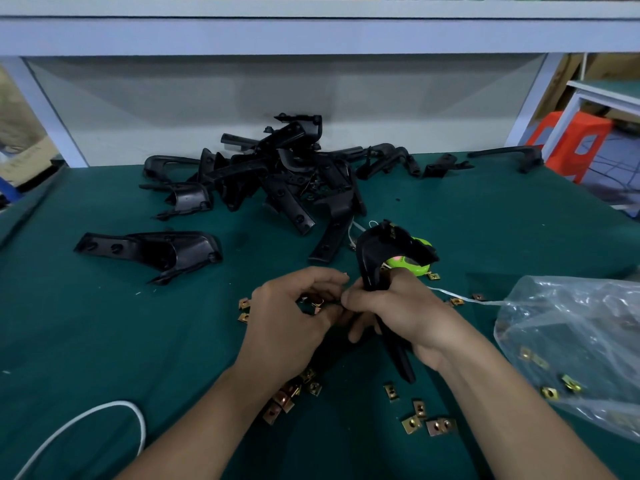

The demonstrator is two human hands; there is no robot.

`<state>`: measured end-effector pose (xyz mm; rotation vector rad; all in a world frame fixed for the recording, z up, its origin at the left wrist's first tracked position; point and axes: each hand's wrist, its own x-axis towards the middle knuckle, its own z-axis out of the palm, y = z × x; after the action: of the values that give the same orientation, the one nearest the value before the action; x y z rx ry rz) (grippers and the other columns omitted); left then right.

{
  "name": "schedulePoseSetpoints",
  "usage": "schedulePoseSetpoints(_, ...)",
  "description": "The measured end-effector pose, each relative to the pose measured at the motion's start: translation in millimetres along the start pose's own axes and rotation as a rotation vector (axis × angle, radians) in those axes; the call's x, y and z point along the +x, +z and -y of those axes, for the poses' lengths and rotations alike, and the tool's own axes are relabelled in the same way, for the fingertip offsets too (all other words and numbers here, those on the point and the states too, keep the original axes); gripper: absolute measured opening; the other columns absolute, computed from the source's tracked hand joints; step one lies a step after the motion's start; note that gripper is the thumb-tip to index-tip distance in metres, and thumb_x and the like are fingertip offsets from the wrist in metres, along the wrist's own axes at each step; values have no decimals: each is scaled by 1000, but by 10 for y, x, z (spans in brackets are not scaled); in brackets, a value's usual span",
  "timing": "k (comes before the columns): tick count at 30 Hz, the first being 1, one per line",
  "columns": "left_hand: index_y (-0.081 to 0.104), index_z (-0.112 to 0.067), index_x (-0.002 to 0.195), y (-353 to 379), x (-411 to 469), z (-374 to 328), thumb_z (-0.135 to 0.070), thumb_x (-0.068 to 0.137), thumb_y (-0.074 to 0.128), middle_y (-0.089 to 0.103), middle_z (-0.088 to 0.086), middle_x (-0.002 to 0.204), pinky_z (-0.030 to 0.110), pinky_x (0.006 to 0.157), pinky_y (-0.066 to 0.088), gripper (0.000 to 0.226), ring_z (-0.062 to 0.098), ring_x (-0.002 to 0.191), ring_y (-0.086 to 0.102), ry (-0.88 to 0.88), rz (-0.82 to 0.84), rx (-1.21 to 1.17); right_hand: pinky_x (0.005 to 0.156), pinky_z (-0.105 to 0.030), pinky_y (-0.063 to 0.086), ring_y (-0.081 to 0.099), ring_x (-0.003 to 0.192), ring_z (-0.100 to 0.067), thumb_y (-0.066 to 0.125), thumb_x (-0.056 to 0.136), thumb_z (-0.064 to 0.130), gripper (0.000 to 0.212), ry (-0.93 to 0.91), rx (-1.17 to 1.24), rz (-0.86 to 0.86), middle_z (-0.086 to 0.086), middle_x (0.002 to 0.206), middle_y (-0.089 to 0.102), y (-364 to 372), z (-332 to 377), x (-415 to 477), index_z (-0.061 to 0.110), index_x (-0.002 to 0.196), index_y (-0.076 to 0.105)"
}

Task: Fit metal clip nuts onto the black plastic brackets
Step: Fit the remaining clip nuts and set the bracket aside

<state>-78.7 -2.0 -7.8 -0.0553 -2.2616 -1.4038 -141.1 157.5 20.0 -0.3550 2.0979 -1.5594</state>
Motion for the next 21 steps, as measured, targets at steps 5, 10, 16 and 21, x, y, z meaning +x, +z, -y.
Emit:
schedulePoseSetpoints(5,77,-33,96,-16,8,-11,5,75,81,76,-19,89,11,79,53,44,2,87,72,-11,17,-29,46,-21,41,63,53,-21,70,87,7,20,75,160,44,-11,70,71,-23,10,-5,13,68,74)
schedulePoseSetpoints(10,78,-35,84,11,-27,-83,-17,74,83,73,-27,81,4,73,48,21,-7,82,70,-30,-23,96,41,-22,34,42,41,-16,73,82,4,12,102,271,-28,-12,59,59,-28,-21,20,6,70,72)
schedulePoseSetpoints(16,77,-35,81,22,-45,-84,-25,69,81,73,-23,78,13,77,50,16,2,82,69,-23,-41,188,38,-19,29,41,41,-9,74,82,5,12,116,254,-17,-4,55,52,-12,-39,20,8,72,69)
schedulePoseSetpoints(21,73,-35,74,4,-41,-71,-36,63,72,70,-20,74,14,69,49,11,6,77,67,-34,-12,161,38,-18,28,41,43,-8,71,88,5,7,88,197,62,-2,54,50,-44,-32,7,3,82,67)
